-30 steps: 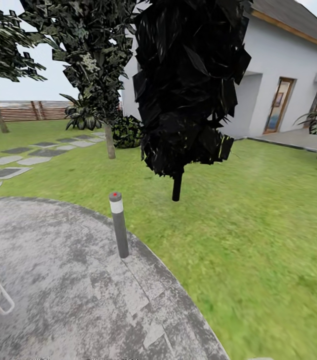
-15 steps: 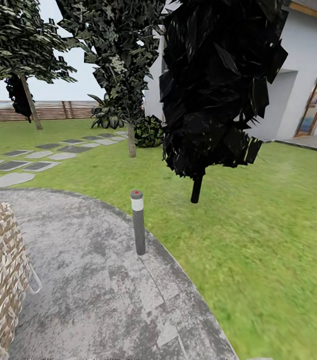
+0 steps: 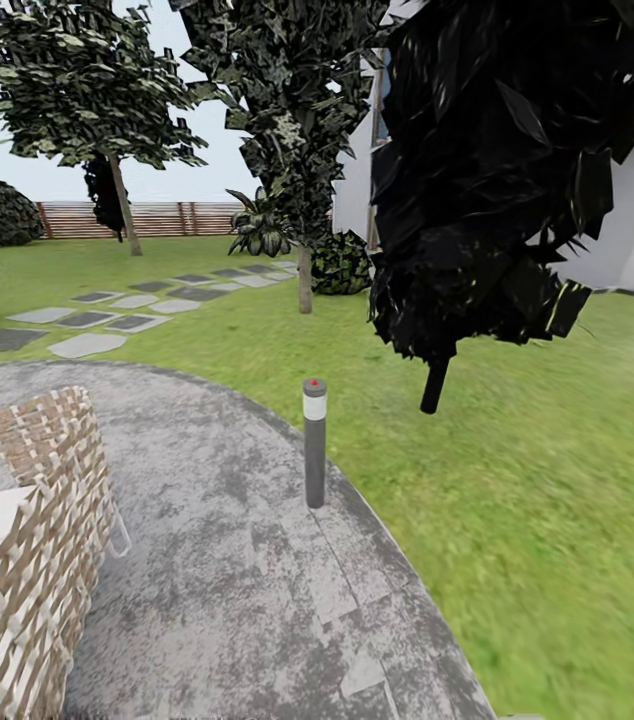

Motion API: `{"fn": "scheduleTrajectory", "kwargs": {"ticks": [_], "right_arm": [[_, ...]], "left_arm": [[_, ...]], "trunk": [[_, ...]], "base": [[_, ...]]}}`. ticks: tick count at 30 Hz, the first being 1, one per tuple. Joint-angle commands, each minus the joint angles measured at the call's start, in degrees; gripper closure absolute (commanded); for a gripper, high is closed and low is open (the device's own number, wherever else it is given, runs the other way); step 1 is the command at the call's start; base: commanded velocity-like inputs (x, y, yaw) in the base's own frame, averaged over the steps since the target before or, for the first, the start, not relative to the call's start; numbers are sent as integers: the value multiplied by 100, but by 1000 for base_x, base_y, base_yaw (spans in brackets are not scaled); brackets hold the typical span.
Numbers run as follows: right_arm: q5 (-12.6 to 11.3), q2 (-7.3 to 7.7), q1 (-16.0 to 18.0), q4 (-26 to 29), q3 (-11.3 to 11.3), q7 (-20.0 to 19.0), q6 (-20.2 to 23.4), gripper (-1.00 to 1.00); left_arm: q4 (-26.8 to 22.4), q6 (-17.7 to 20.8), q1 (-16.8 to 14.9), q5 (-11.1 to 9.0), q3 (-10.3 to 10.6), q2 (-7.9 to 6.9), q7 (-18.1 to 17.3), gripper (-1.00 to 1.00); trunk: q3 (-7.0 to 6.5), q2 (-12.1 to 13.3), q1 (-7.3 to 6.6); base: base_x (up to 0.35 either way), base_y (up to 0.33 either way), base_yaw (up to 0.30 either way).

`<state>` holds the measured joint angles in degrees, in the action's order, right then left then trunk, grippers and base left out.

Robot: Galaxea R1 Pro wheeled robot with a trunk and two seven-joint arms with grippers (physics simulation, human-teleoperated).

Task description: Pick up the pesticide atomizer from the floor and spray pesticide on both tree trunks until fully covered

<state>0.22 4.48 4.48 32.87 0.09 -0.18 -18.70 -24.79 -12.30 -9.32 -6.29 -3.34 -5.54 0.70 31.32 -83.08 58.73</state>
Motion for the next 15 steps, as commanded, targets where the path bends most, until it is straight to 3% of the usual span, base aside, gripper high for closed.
{"fn": "scheduleTrajectory", "kwargs": {"ticks": [1, 15], "right_arm": [[-1, 0, 0, 0, 0, 0, -1, -100], [4, 0, 0, 0, 0, -3, 7, -100]], "left_arm": [[0, 0, 0, 0, 0, 0, 0, -100], [0, -9, 0, -4, -7, -22, 0, -100]], "trunk": [[0, 0, 0], [0, 0, 0]], "base": [[0, 0, 278], [0, 0, 279]]}}
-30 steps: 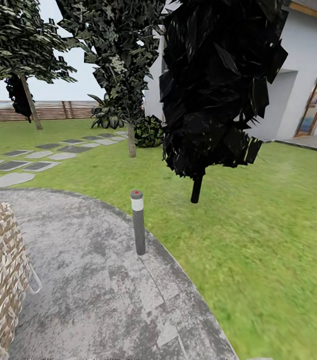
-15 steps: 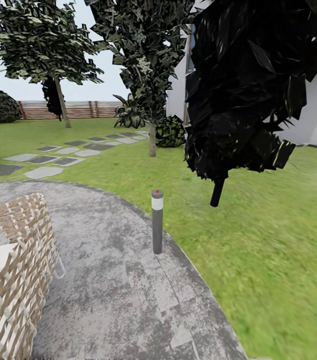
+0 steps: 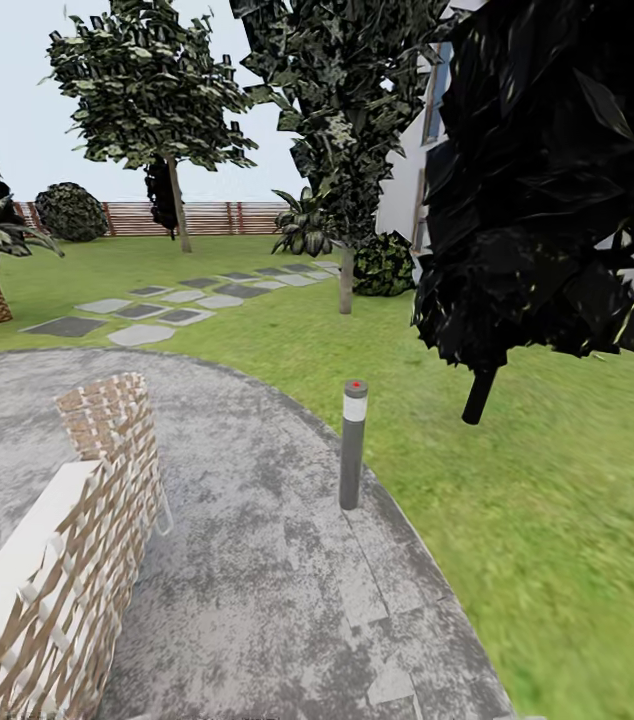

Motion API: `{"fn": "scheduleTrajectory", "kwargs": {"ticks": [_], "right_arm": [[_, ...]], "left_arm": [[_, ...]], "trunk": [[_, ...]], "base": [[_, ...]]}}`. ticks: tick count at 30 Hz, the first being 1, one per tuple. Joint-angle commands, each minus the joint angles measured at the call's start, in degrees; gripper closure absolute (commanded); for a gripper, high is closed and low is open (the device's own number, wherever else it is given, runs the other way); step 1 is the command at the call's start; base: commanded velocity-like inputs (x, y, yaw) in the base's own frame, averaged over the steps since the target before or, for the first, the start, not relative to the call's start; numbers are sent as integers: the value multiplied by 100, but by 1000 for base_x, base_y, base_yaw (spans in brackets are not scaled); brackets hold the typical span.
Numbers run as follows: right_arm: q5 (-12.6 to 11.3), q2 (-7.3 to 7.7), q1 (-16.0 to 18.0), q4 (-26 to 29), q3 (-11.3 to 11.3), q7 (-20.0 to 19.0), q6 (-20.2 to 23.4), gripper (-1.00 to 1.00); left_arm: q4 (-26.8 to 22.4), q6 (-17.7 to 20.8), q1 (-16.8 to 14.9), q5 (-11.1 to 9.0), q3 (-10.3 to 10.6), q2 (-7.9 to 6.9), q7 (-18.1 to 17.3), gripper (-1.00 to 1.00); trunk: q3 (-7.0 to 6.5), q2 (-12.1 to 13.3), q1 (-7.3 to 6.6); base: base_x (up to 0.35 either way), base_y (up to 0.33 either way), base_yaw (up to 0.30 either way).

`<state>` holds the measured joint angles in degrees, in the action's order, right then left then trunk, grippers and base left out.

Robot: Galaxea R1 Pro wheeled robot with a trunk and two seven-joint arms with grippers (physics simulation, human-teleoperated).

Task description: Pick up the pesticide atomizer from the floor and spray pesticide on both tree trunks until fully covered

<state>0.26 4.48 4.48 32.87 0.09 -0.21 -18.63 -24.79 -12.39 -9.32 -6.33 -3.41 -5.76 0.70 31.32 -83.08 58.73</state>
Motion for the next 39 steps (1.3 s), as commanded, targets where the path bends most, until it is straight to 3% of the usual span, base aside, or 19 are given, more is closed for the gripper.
{"fn": "scheduleTrajectory", "kwargs": {"ticks": [1, 10, 14, 19, 22, 27, 29, 34, 39], "right_arm": [[0, -1, 0, 0, 3, -3, 0, -100], [-6, -8, 0, 18, 9, -23, 9, -100], [-2, -8, 2, 204, 14, -37, 9, -100], [222, -17, 146, 1433, 21, -41, 61, -100], [355, -59, 263, 1824, 24, -41, 125, -100], [627, -458, 948, 2362, 130, -47, 1001, -100], [683, -616, 1378, 2533, 352, -47, 1315, -100], [702, -855, 2104, 2627, 630, -27, 1577, -100], [708, -1144, 2932, 2643, 701, -10, 2433, -100]], "left_arm": [[0, 0, 0, 5, 9, 3, 0, -100], [-162, 41, -170, 14, 0, 8, -35, -100], [-285, 174, -833, 72, 6, 4, -50, -100], [-309, 883, -1708, 280, 5, -2, -54, -100], [-313, 1047, -2030, 336, 6, -4, -58, -100], [-323, 1181, -2742, 377, 7, 2, -80, -100], [-337, 1378, -3122, 372, 7, 4, -92, -100], [-349, 1791, -3625, 370, 15, 32, -127, -100], [-351, 2344, -4223, 369, 252, 74, -197, -100]], "trunk": [[0, 0, 0], [7, 0, 0], [8, 0, 0], [8, 0, 0], [8, 0, 0], [8, 0, 0], [8, 0, 0], [8, 0, 0], [8, 0, 0]], "base": [[0, 0, 279], [0, 0, 229], [0, 0, 29], [0, 0, 3], [0, 0, 0], [0, 0, 0], [0, 0, 0], [0, 0, 0], [0, 0, 0]]}}
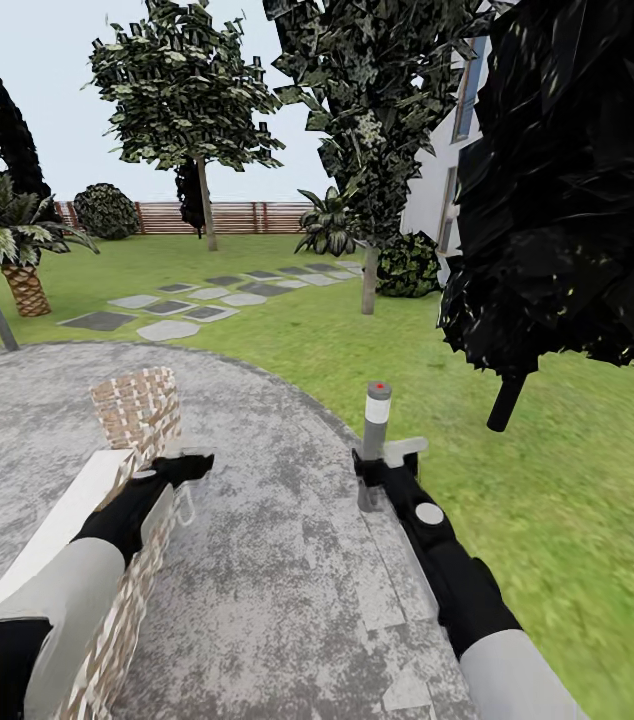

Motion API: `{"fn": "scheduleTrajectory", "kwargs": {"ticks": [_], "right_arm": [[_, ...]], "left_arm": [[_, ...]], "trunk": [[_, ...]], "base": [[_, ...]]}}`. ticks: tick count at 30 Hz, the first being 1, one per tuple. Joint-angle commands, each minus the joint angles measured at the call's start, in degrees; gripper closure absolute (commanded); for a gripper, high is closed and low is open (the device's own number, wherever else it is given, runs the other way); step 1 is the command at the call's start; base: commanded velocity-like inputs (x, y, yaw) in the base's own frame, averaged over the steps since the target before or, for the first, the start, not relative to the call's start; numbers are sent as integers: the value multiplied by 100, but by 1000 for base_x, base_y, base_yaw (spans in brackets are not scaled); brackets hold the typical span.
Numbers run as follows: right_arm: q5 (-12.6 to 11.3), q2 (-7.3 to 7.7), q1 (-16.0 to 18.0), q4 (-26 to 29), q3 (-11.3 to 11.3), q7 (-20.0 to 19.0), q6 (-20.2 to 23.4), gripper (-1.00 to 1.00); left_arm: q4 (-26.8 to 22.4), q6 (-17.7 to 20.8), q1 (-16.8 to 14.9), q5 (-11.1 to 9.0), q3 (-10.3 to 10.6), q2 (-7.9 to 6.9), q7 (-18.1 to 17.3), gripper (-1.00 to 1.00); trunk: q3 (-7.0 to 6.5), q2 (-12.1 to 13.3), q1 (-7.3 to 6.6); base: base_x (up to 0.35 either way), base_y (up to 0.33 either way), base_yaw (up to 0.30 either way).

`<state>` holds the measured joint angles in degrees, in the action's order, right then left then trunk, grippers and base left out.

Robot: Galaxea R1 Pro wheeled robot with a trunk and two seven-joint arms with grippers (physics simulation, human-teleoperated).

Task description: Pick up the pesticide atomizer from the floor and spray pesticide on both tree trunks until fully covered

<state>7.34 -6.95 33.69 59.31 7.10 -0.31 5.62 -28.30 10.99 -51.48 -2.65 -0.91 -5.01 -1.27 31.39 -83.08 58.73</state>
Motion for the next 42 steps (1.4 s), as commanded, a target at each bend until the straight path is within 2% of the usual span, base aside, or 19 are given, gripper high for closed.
{"fn": "scheduleTrajectory", "kwargs": {"ticks": [1, 4, 8, 9, 10, 12, 13, 15, 20, 23, 25, 27, 31, 36, 39, 42], "right_arm": [[-2, -29, 105, -1, 3, 1, 94, -100], [-4, -165, 664, 1, 15, 3, 508, -100], [-5, -286, 1177, -2, 18, 10, 858, -100], [-5, -305, 1450, -4, 19, 12, 1093, -100], [-5, -305, 1543, -5, 19, 12, 1186, -100], [-8, -305, 1989, -11, 19, 13, 1673, -100], [-7, -305, 2067, -12, 19, 13, 1767, -100], [0, -305, 2457, -18, 19, 15, 2215, -100], [11, -305, 2823, 113, 7, 2, 2643, -100], [11, -305, 2849, 349, 9, -2, 2755, -100], [12, -265, 2847, 425, 16, -4, 2794, -100], [13, -236, 2834, 460, 17, -4, 2809, -100], [14, -230, 2826, 456, 19, -5, 2813, -100], [19, -216, 2820, 454, 14, -5, 2813, -100], [15, -165, 2758, 457, 11, -5, 2813, -100], [13, -154, 2699, 464, 11, -5, 2813, -100]], "left_arm": [[0, 70, -69, 0, 45, 3, -3, -100], [0, 419, -410, -3, 248, 15, -11, -100], [0, 693, -720, -3, 315, 16, -14, -100], [0, 841, -865, -1, 330, 1, -14, -100], [0, 894, -910, -1, 333, -8, -14, -100], [0, 1135, -1121, 4, 341, -40, -14, -100], [0, 1179, -1159, 5, 342, -44, -14, -100], [-4, 1457, -1383, 9, 357, -59, -14, -100], [-8, 1923, -1606, 4, 428, -65, -23, -100], [-8, 1988, -1616, 2, 466, -30, -29, -100], [-9, 2012, -1612, -1, 608, -33, -72, -100], [-9, 2026, -1613, -2, 713, -55, -286, -100], [-50, 2033, -1616, 1, 729, -64, -418, -100], [-495, 2072, -1565, 3, 741, -62, -448, -100], [-803, 2356, -1552, 4, 747, -62, -452, -100], [-850, 2444, -1550, 2, 749, -62, -453, -100]], "trunk": [[2, 0, 0], [2, 0, 0], [2, 0, 0], [2, 0, 0], [2, 0, 0], [2, 0, 0], [2, 0, 0], [2, 0, 0], [2, 0, 0], [2, 0, 0], [2, 0, 0], [2, 0, 0], [2, 0, 0], [2, 0, 0], [2, 0, 0], [2, 0, 0]], "base": [[0, 0, 0], [0, 0, 0], [0, 0, 0], [0, 0, 0], [0, 0, 0], [0, 0, 0], [0, 0, 0], [0, 0, 0], [0, 0, 0], [0, 0, 0], [0, 0, 0], [134, 0, 0], [277, 0, 0], [329, 4, 0], [337, 66, 0], [338, 96, 0]]}}
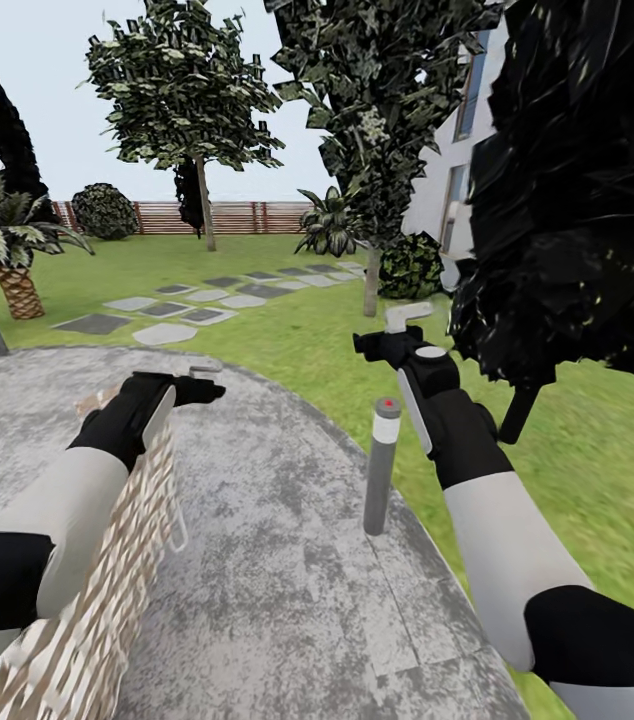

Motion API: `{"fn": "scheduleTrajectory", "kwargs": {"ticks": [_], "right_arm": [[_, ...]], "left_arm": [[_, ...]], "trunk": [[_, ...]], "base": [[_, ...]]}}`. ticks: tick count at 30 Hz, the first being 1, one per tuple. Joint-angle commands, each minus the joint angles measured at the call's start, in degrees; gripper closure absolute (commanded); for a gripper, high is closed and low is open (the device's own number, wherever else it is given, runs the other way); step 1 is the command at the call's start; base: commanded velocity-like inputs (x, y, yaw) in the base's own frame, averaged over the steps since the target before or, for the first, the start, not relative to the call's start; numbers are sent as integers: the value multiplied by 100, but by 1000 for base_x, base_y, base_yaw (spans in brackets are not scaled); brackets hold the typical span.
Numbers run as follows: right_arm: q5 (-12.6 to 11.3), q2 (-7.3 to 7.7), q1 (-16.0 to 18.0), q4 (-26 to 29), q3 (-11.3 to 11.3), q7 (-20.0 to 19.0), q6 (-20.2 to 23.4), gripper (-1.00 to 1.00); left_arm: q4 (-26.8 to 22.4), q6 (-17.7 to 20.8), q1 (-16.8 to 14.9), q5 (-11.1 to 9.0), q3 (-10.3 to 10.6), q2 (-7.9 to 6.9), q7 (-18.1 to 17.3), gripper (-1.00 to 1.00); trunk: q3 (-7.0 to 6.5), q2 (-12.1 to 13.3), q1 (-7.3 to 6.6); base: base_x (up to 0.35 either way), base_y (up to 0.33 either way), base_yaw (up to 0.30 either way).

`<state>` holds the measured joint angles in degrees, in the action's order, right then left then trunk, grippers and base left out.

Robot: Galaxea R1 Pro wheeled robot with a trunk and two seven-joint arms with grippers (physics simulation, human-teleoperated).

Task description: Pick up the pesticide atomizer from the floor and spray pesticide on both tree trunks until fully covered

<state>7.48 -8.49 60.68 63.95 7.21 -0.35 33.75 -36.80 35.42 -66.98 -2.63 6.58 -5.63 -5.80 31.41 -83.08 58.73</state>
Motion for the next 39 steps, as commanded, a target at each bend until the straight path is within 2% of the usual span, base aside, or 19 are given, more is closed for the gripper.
{"fn": "scheduleTrajectory", "kwargs": {"ticks": [1, 13, 23, 34, 39], "right_arm": [[0, 2, -14, 0, 0, 0, 0, -100], [-6, 5, -84, 8, 2, 0, -9, -100], [-8, 6, -91, 13, 0, 0, -9, -100], [-9, 6, -91, 33, 0, -1, -9, -100], [-2, 6, -91, 15, 0, 0, -4, -100]], "left_arm": [[-8, 17, 0, 1, 0, 0, 0, -100], [-19, 36, 1, 3, 10, -1, -8, -100], [-20, 27, 1, 0, 11, 8, -9, -100], [-20, 19, 1, -1, 13, 41, -5, -100], [-24, 25, 1, -7, 10, 50, -8, -100]], "trunk": [[0, 0, 0], [0, 0, 0], [0, 0, 0], [0, 0, 0], [0, 0, 0]], "base": [[338, 100, 0], [317, 147, 0], [336, 15, 7], [333, 0, 212], [88, 0, 53]]}}
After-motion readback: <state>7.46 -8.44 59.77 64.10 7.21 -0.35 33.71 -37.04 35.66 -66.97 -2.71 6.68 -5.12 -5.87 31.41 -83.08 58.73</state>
